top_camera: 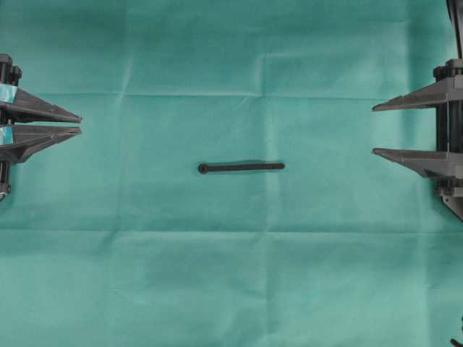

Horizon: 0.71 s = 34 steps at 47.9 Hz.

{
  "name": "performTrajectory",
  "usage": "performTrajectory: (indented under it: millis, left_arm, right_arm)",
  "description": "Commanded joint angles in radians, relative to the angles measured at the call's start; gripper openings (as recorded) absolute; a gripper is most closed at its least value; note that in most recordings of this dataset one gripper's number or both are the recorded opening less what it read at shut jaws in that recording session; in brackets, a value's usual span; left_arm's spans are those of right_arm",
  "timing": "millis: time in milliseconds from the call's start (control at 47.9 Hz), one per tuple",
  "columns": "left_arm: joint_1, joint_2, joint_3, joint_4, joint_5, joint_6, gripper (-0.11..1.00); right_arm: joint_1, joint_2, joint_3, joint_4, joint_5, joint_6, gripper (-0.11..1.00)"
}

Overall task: Peel off the Velcro with your right arm.
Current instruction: 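Open the left gripper and start moving toward the black Velcro strap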

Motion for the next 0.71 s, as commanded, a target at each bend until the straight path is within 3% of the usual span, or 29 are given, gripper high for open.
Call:
performTrajectory:
  millis: [0,167,376,459,543,626,689]
  left_arm:
    - [-0.002,0.006,-0.003,-0.012,-0.015,0.008,0.24]
    - [-0.002,0.026,0.003,-0.012,-0.043,0.008,0.01]
    - [0.0,0.052,0.02,-0.014,-0.08,0.006,0.0]
    - [0.0,0.066,0.025,-0.014,-0.089,0.005,0.01]
    - [0.0,0.083,0.023,-0.014,-0.104,0.006,0.04]
    - [0.0,0.094,0.023,-0.015,-0.124,0.006,0.2]
    - [0.0,0.1,0.021,-0.015,-0.132,0.006,0.37]
  right_arm:
    - [-0.006,0.003,-0.005,0.002,-0.006,0.003,0.24]
    - [-0.021,0.002,0.012,0.002,-0.009,0.003,0.01]
    - [-0.035,0.002,0.043,0.002,-0.046,0.003,-0.06]
    - [-0.037,-0.002,0.054,0.0,-0.063,0.003,0.02]
    - [-0.037,-0.005,0.061,0.0,-0.069,0.003,0.18]
    - [-0.038,-0.006,0.061,0.0,-0.072,0.003,0.41]
    - [-0.04,-0.006,0.061,0.0,-0.071,0.002,0.61]
